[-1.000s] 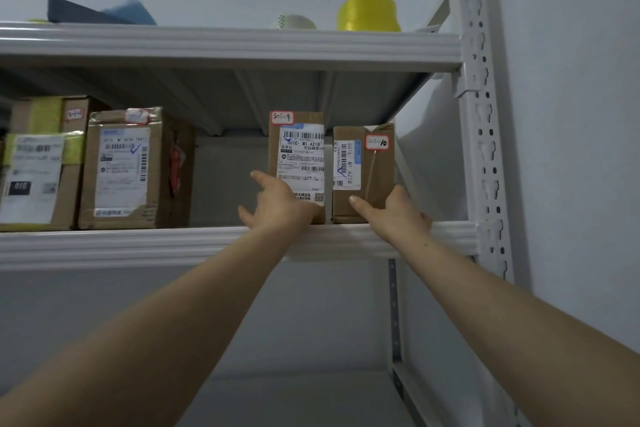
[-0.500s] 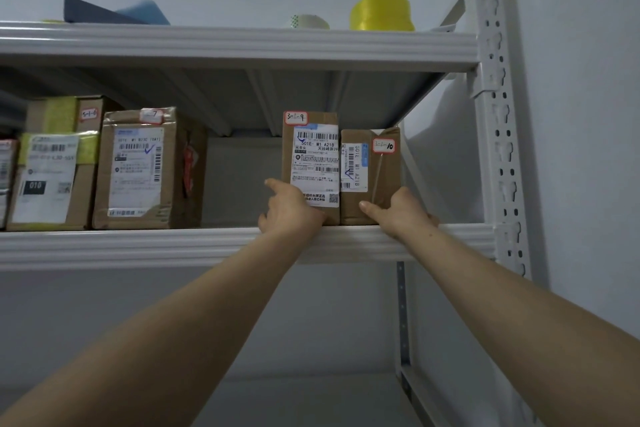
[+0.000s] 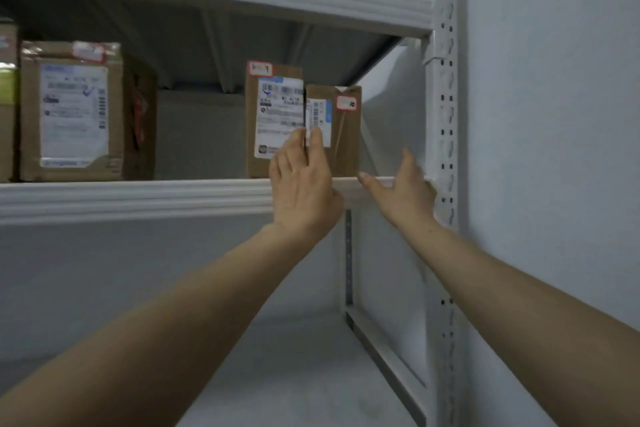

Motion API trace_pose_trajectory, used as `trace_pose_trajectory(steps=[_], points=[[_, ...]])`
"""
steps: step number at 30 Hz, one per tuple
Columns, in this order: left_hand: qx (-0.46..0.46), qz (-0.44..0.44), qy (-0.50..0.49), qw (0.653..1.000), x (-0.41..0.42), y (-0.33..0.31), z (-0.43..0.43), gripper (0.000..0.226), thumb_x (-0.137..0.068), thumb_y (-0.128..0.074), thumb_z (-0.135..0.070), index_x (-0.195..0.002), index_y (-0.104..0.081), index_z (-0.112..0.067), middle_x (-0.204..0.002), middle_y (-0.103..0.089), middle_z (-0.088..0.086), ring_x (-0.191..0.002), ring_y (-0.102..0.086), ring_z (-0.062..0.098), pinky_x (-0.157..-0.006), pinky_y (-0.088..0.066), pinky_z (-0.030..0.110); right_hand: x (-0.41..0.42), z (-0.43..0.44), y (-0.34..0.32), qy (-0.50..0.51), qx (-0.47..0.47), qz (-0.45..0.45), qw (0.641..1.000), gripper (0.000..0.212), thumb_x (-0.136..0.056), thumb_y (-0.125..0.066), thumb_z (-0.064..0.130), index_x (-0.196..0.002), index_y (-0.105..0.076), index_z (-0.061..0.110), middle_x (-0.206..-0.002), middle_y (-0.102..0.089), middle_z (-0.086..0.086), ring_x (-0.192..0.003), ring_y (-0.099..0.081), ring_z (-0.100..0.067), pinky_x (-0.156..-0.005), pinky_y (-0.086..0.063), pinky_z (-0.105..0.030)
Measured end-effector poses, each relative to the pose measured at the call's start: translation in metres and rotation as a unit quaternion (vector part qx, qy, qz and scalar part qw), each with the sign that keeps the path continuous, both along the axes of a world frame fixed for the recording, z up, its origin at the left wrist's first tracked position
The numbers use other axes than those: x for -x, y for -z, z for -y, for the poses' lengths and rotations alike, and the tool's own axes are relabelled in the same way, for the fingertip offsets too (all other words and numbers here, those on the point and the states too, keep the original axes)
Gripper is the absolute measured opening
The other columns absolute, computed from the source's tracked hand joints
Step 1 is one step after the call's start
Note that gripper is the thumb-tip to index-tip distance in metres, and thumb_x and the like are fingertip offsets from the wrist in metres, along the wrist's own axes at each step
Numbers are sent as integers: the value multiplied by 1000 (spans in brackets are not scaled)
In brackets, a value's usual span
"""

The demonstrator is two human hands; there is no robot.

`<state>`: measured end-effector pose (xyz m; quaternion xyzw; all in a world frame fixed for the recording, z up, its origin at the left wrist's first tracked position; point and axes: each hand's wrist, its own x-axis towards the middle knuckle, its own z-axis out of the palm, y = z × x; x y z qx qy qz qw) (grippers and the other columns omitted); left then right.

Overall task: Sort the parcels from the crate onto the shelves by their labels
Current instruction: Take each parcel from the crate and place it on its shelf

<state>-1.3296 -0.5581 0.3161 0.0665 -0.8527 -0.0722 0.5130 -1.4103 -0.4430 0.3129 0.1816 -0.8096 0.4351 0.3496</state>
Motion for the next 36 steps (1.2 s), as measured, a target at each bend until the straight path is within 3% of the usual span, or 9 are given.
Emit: trace_pose_trajectory(steps=[6, 12, 17, 21, 27, 32, 36], points=[[76, 178, 156, 969, -9, 69, -40, 71, -84, -58, -25, -146, -25, -17, -153, -19, 11, -140, -18, 30, -115, -18, 42, -60, -70, 80, 151, -47, 84, 984, 82, -82, -60, 57, -144, -29, 14, -145, -40, -8, -134, -36, -25, -109, -23, -42], [137, 354, 283, 881, -59, 159, -107, 67, -84, -58, -30, -144, -30, -16, -143, -37, 10, -131, -35, 31, -110, -27, 50, -173, -131, 182, 293, -54, 275, 914, 79, -81, -60, 58, -142, -34, 15, -143, -42, -7, -132, -39, -25, -107, -24, -39], [201, 415, 387, 798, -143, 220, -184, 61, -83, -59, -30, -138, -39, -15, -136, -45, 10, -125, -42, 31, -102, -37, 46, -309, -181, 252, 374, -27, 376, 848, 70, -83, -61, 54, -139, -38, 18, -138, -46, -6, -129, -42, -24, -111, -21, -41], [261, 428, 474, 724, -249, 262, -244, 59, -82, -61, -32, -135, -41, -14, -131, -49, 10, -120, -47, 30, -97, -43, 43, -439, -215, 290, 440, 27, 425, 791, 63, -85, -60, 49, -138, -41, 20, -135, -50, -5, -126, -45, -23, -112, -20, -43], [311, 467, 592, 579, -446, 312, -308, 57, -80, -65, -34, -130, -45, -16, -123, -52, 11, -113, -51, 29, -96, -45, 46, -668, -230, 334, 524, 125, 463, 704, 62, -86, -59, 48, -139, -40, 23, -133, -50, -2, -126, -44, -21, -111, -16, -41], [376, 469, 646, 471, -650, 356, -336, 72, -82, -66, -33, -144, -32, -16, -132, -49, 8, -119, -50, 25, -97, -46, 43, -892, -215, 368, 616, 247, 455, 593, 60, -83, -61, 47, -136, -44, 23, -135, -52, 0, -129, -44, -22, -113, -21, -40], [419, 447, 683, 398, -785, 377, -345, 68, -81, -66, -34, -140, -36, -17, -129, -50, 8, -115, -52, 26, -94, -48, 42, -1036, -192, 382, 673, 328, 423, 511, 56, -85, -61, 43, -134, -46, 21, -135, -52, -2, -128, -45, -22, -110, -27, -39]])
